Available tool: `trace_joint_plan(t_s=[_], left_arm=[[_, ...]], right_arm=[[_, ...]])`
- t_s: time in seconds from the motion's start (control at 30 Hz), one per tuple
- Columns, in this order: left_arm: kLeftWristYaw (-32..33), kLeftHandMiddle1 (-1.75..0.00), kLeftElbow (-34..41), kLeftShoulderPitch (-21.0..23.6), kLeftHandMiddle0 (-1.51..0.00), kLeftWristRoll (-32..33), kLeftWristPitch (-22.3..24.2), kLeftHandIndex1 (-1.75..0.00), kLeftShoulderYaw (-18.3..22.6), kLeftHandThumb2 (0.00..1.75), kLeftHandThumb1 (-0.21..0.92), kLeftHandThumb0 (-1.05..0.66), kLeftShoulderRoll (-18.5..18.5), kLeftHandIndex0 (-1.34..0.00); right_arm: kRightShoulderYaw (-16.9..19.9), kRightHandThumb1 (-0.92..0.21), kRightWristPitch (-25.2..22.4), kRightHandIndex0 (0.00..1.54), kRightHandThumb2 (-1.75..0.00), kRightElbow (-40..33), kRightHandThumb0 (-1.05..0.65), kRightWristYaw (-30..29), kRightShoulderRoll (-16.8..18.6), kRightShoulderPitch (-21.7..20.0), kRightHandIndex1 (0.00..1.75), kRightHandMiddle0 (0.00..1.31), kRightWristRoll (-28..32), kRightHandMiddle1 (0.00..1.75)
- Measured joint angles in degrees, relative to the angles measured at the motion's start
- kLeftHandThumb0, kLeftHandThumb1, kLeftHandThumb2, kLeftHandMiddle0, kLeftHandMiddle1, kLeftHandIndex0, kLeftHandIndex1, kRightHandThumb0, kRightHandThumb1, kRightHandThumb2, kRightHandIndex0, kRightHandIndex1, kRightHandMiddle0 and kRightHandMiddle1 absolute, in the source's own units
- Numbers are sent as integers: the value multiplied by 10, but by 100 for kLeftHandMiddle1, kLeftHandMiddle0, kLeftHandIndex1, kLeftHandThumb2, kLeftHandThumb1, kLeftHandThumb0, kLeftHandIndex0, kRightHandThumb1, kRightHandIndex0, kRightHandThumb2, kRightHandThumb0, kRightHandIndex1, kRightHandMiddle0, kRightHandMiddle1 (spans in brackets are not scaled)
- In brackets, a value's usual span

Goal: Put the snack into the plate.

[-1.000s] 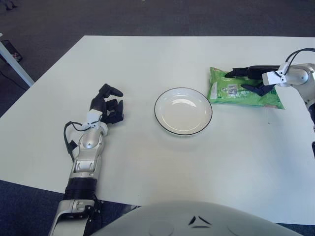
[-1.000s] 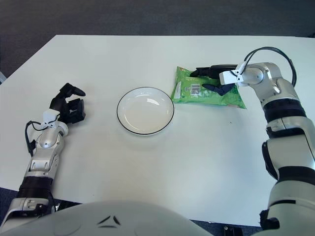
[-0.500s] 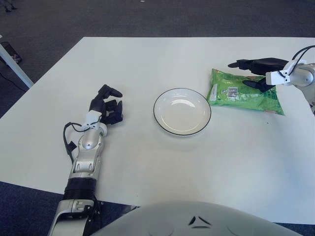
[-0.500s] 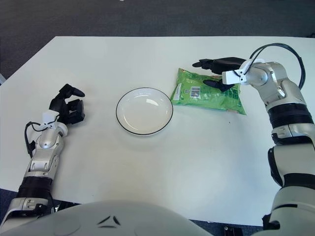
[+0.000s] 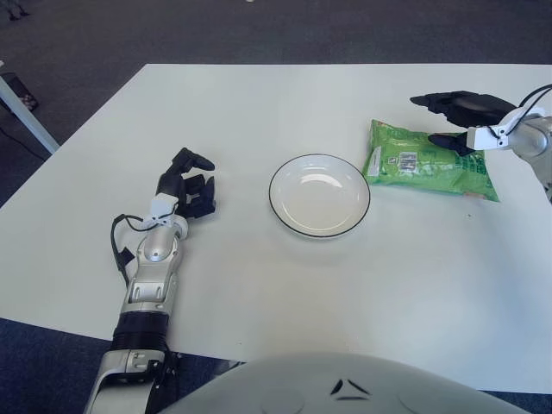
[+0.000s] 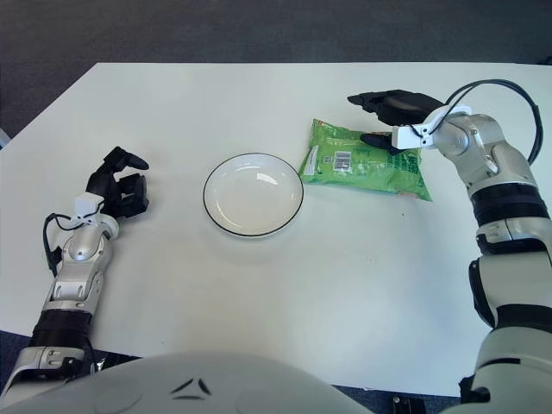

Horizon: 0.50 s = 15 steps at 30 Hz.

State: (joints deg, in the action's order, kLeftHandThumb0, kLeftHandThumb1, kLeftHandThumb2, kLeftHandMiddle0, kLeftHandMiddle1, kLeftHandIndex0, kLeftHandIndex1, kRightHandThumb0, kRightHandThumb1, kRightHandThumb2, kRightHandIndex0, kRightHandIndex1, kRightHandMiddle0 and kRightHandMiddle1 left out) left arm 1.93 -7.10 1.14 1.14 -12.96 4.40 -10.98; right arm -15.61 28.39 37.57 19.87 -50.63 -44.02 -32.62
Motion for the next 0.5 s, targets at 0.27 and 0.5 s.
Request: trace_joint_plan(t_s=[0.27,0.5], left_arm=[[0,-175,4,0,-114,0,5,-175,-1,107,51,-42,0,-46],[0,-175,4,0,-115,-1,5,-175,-1,107,51,-42,0,-46]], right_arm=[[17,-92,-54,0,-104,-33,-105,-17,7,22,0,0,1,10],[18,-92,-65,0,-103,-44,-105,1,6,28,0,0,4,2]])
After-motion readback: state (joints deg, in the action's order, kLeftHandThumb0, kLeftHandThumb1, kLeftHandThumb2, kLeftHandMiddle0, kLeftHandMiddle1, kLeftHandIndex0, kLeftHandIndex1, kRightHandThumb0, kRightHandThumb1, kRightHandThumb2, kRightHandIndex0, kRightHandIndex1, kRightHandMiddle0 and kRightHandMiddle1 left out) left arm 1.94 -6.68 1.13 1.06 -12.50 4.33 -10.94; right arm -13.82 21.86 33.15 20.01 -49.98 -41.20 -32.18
